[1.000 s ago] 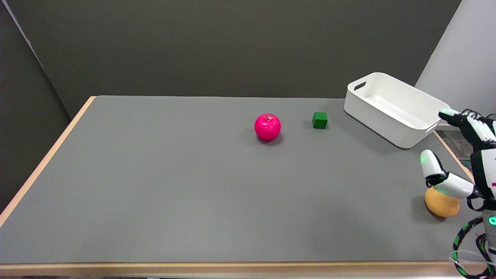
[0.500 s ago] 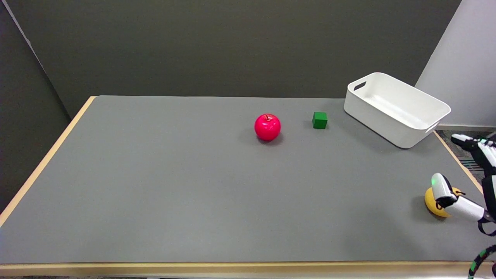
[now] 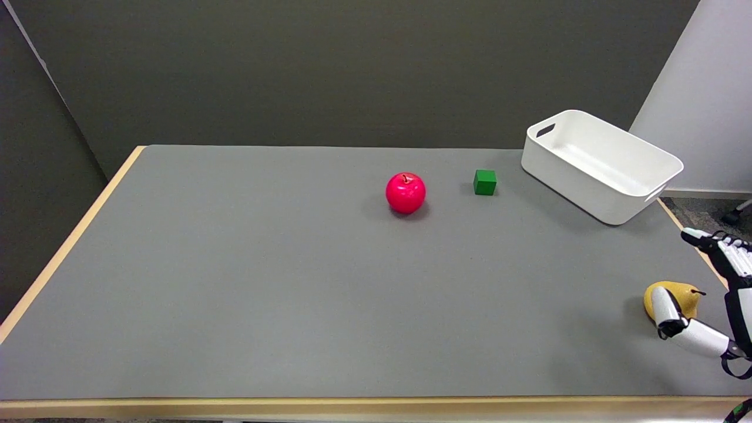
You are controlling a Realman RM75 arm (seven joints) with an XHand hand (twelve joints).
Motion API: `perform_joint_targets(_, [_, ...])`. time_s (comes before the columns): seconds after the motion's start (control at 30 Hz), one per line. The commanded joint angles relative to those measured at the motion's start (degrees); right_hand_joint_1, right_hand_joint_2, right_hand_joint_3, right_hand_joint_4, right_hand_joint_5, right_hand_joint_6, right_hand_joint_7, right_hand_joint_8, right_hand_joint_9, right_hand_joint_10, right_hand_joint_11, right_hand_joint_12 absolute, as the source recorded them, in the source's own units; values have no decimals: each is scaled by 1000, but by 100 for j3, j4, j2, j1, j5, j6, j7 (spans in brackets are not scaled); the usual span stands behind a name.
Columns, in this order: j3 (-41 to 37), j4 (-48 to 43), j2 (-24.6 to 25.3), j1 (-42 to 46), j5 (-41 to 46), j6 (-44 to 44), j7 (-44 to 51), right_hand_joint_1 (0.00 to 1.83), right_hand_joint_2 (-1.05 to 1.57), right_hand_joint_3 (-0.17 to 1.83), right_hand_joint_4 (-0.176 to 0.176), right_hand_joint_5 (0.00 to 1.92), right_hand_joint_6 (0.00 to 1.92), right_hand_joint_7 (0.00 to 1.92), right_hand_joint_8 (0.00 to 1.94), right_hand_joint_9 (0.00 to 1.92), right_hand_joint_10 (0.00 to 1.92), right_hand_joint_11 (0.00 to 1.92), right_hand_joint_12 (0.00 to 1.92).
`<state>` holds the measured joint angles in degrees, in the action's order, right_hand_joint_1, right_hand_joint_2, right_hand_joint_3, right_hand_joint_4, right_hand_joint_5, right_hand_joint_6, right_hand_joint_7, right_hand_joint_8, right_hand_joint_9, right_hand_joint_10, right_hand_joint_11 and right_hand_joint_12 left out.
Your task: Pick up the yellow pear.
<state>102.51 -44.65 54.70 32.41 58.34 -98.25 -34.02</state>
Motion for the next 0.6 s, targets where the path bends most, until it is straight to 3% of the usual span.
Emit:
perform_joint_targets(0.03, [259,1383,368,-704,297,131,-1135,433,605,971,8,224,491,277,418,238,763,-1,933])
perform_joint_targets(0.6, [316,1838,439,-1075,287,423,-1157,427,599,973,5,204,476,244,394,194,727,-1,908])
